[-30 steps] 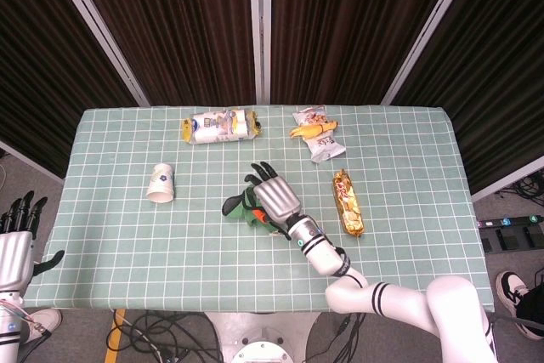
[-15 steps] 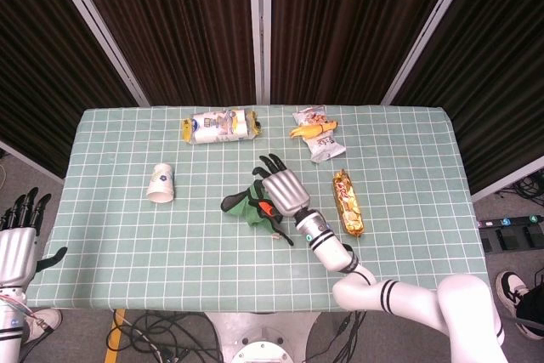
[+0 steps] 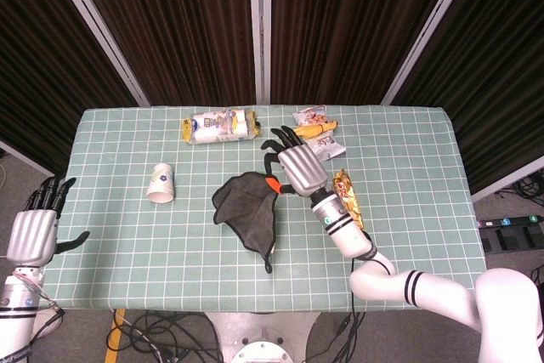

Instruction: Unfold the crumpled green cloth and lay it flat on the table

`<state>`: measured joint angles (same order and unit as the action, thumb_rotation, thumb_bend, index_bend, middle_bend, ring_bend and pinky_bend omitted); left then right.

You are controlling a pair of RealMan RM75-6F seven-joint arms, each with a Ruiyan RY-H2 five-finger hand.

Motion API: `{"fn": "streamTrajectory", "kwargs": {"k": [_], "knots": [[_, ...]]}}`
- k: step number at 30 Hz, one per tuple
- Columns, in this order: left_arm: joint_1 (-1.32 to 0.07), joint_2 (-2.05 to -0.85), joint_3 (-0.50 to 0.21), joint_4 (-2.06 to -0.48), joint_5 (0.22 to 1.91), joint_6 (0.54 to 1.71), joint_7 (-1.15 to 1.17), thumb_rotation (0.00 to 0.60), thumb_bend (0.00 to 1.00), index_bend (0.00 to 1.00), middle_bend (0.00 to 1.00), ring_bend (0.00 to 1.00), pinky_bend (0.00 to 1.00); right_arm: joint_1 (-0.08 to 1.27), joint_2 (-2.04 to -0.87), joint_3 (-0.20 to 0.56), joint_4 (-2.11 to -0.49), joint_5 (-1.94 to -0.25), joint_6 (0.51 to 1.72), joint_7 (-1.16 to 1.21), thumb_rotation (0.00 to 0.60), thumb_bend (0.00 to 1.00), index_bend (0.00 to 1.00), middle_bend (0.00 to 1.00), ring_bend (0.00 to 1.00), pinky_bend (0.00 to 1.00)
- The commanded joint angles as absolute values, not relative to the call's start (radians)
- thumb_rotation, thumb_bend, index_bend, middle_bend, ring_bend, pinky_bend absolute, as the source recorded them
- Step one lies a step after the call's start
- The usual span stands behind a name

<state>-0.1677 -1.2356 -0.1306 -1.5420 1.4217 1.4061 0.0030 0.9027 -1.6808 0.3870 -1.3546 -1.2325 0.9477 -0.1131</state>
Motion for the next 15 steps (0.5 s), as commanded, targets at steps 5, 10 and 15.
{"fn": "streamTrajectory", "kwargs": {"k": [5,10,15], "knots": [[-0.273,-1.269,-0.169,-1.503,1.406,1.258,-0.197,0.600,0.08,0.09,0.00,0.03,0.13,0.934,-1.622,0.422,-1.407,-1.230,0.931,-0.091,0.600,0.48,0.68,0.27,0.07,0.00],[-0.340,-1.296,-0.180,-1.484,1.384,1.147,-0.305,0.600,0.07,0.12,0.00,0.03,0.14,0.954,-1.602,0.423,-1.427,-1.230,0.919,-0.081,0.600,0.48,0.67,0.27,0.07,0.00],[-0.390,-1.326,-0.193,-1.458,1.373,1.091,-0.363,0.600,0.07,0.12,0.00,0.03,0.14,0.978,-1.576,0.436,-1.449,-1.227,0.896,-0.055,0.600,0.48,0.67,0.27,0.06,0.00]]}}
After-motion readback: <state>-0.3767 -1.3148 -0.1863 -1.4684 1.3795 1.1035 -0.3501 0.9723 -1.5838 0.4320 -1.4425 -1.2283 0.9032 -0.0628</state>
